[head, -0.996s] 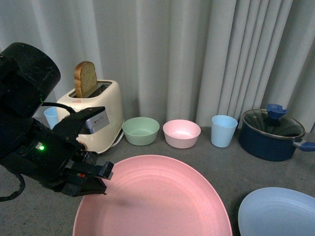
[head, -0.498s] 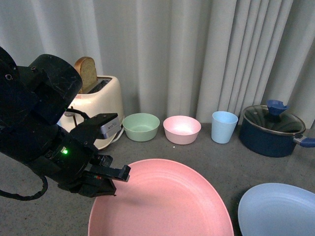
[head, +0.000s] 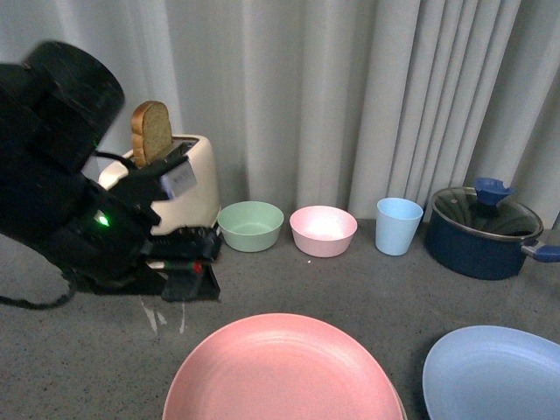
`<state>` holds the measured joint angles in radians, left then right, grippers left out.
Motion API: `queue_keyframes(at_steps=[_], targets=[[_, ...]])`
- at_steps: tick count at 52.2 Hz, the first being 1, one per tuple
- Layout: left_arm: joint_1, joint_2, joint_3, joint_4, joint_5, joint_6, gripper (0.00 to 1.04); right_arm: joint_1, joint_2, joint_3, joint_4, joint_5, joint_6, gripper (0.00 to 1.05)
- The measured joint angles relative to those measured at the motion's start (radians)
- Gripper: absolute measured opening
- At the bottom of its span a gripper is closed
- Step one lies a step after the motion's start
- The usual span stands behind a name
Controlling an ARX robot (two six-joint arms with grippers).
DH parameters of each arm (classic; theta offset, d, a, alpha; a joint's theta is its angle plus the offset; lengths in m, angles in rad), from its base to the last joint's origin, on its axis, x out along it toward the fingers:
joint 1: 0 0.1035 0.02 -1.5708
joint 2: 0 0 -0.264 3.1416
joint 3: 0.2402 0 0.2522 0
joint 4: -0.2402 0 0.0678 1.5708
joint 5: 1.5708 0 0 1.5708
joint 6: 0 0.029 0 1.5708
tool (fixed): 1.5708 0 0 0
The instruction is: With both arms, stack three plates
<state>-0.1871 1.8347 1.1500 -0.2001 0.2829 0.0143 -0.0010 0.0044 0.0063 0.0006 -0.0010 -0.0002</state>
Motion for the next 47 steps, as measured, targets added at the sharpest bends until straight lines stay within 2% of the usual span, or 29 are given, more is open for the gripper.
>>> queue_keyframes(at_steps=[8,13,23,27,32,37,47], targets=[[0.097,-0.155,-0.067,0.123,-0.048,0.016,1.00,0.000,0.000,0.000,0.000,0.000,0.000,0.97],[0.149,-0.280,-0.172,0.290,-0.113,0.017,0.97,0.000,0.000,0.000,0.000,0.000,0.000,0.97],[0.154,-0.327,-0.211,0.359,-0.141,0.015,0.96,0.000,0.000,0.000,0.000,-0.001,0.000,0.97],[0.139,-0.323,-0.354,0.696,-0.291,0.003,0.82,0.000,0.000,0.000,0.000,0.001,0.000,0.97],[0.139,-0.361,-0.514,0.961,-0.314,-0.001,0.66,0.000,0.000,0.000,0.000,0.001,0.000,0.97],[0.172,-0.438,-0.613,1.060,-0.286,-0.005,0.50,0.000,0.000,0.000,0.000,0.000,0.000,0.97],[0.189,-0.545,-0.765,1.095,-0.285,-0.012,0.18,0.000,0.000,0.000,0.000,0.000,0.000,0.97]])
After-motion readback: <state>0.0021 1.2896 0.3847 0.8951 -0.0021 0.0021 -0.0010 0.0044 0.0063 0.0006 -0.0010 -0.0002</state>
